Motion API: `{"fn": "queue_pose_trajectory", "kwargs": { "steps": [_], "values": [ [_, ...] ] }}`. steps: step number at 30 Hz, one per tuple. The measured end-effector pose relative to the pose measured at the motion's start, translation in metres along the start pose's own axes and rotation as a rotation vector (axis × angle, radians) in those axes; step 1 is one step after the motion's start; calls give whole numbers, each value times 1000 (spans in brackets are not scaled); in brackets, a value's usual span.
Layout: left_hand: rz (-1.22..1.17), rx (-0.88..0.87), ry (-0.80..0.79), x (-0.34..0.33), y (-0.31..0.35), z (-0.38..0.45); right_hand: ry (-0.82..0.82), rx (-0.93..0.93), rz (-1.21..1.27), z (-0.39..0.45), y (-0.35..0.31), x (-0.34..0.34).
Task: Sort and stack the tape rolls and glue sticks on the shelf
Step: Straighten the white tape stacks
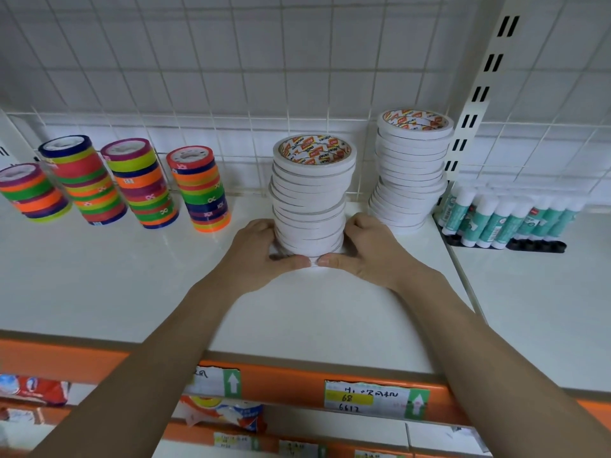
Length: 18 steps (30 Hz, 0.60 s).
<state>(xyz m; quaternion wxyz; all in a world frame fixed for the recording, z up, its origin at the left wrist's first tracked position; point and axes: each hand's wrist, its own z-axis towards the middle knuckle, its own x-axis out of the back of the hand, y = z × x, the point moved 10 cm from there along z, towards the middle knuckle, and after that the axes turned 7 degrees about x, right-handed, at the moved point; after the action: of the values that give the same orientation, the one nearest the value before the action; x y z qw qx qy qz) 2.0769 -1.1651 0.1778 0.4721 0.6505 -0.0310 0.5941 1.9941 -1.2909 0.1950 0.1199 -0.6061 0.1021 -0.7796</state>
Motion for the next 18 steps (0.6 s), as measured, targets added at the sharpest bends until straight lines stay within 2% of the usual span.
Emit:
{"fn": "queue_pose_trajectory", "kwargs": {
  "steps": [3, 8, 14, 18],
  "values": [
    [115, -28, -11, -4, 1, 0, 1, 2, -62, -3, -1, -2],
    [230, -62, 50, 5, 10, -5, -55, -27, 19, -5, 0, -6],
    [184, -49, 210, 30, 16, -10, -81, -52, 276, -8, 7, -3],
    [173, -48, 176, 28, 15, -9, -102, -41, 247, -7, 7, -2]
  ]
}}
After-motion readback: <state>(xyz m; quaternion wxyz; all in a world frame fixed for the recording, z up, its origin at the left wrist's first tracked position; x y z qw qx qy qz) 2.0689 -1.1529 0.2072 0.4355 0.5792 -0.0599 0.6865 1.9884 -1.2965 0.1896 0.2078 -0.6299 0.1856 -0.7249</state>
